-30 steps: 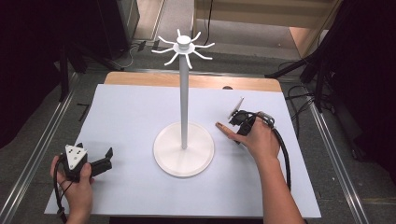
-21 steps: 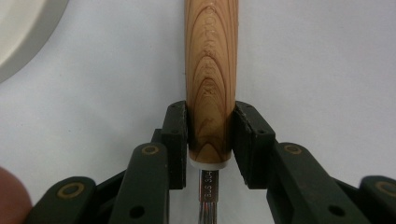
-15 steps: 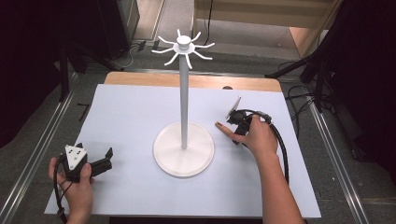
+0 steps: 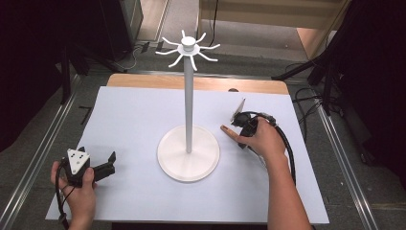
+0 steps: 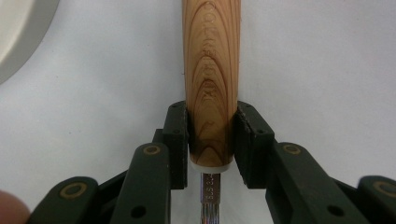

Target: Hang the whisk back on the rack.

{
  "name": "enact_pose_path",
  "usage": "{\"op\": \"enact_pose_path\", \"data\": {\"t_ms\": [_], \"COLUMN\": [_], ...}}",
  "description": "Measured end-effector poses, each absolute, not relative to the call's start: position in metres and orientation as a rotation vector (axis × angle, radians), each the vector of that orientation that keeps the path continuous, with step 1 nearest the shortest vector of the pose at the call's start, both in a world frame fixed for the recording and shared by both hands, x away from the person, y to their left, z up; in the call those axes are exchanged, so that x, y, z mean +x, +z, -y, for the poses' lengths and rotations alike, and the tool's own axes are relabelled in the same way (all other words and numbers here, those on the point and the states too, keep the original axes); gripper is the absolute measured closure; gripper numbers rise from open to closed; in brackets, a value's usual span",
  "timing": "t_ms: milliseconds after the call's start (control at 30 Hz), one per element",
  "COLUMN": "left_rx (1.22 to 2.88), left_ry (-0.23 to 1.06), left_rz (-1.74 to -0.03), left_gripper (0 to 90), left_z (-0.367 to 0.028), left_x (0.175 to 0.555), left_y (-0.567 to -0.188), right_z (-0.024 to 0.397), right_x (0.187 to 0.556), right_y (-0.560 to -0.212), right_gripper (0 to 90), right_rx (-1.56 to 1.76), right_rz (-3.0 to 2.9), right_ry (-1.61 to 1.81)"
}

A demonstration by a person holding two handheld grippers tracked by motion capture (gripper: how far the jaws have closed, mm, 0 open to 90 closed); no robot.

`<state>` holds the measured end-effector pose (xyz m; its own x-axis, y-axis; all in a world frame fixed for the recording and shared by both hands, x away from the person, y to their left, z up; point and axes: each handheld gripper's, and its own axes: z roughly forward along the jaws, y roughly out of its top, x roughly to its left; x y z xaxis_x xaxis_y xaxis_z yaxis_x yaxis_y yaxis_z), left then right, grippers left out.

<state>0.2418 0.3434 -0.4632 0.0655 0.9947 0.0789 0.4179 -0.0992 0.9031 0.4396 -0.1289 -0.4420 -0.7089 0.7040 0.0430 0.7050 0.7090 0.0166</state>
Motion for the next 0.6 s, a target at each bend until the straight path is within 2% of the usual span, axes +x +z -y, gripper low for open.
{"op": "enact_pose_path", "data": {"t_ms": [600], "left_rx": [1.626], "left_ry": [1.006], "left_rz": [-1.437], "left_gripper": [0.0], "left_z": [-0.343], "left_x": [0.242], "left_y": [-0.463], "right_z": [0.145], "right_x": [0.409], "right_y": [-0.426], "right_gripper": [70.9], "right_rx": [-1.193], "right_rz": [2.976], "right_ry": [-0.251]}}
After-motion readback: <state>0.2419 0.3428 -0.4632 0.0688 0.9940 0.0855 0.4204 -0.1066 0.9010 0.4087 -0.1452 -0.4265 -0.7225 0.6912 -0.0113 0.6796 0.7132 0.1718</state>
